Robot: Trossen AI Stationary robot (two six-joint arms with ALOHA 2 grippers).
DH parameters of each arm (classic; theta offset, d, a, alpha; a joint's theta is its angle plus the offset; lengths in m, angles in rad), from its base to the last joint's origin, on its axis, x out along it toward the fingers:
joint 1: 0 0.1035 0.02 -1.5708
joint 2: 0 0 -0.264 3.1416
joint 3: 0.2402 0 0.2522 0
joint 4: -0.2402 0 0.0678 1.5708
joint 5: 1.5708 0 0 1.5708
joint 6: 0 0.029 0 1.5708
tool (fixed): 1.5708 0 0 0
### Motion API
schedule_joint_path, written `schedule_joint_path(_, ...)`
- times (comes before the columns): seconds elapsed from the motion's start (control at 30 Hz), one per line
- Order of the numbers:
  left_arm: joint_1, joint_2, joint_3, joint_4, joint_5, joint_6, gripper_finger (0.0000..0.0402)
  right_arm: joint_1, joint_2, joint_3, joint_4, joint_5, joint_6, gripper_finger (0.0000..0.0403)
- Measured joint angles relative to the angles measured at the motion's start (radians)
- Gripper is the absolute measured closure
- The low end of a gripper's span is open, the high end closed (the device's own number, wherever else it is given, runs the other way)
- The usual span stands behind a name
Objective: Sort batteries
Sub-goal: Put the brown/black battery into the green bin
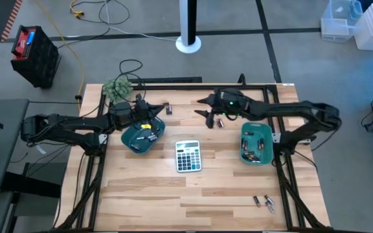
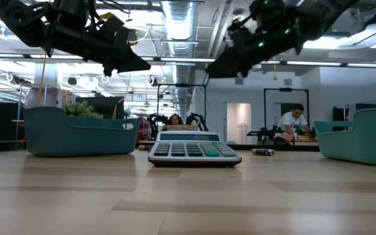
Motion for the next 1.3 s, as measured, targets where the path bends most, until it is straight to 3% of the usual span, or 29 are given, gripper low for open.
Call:
schedule_joint_path(0.2,0.000,0.000,0.000,-0.042,0.007,-0.045,0.0396,-0.052,0.125,0.016,0.112,-0.106,0.000,0.0159)
schedule_joint_path(0.4,0.013,0.000,-0.001,-0.124,-0.006,-0.153,0.0385,-0.098,0.236,0.201,-0.158,-0.137,-0.031,0.0159)
schedule_joint_path(0.77,0.021,0.000,-0.001,-0.151,-0.014,-0.193,0.0314,-0.109,0.470,0.543,-0.486,-0.213,-0.271,0.0159)
schedule_joint_path(0.97,0.021,0.000,-0.001,-0.157,-0.014,-0.188,0.0303,-0.079,0.568,0.640,-0.465,-0.219,-0.294,0.0159)
schedule_joint_path(1.3,0.021,-0.001,-0.001,-0.156,-0.014,-0.183,0.0303,-0.069,0.601,0.702,-0.421,-0.218,-0.280,0.0159)
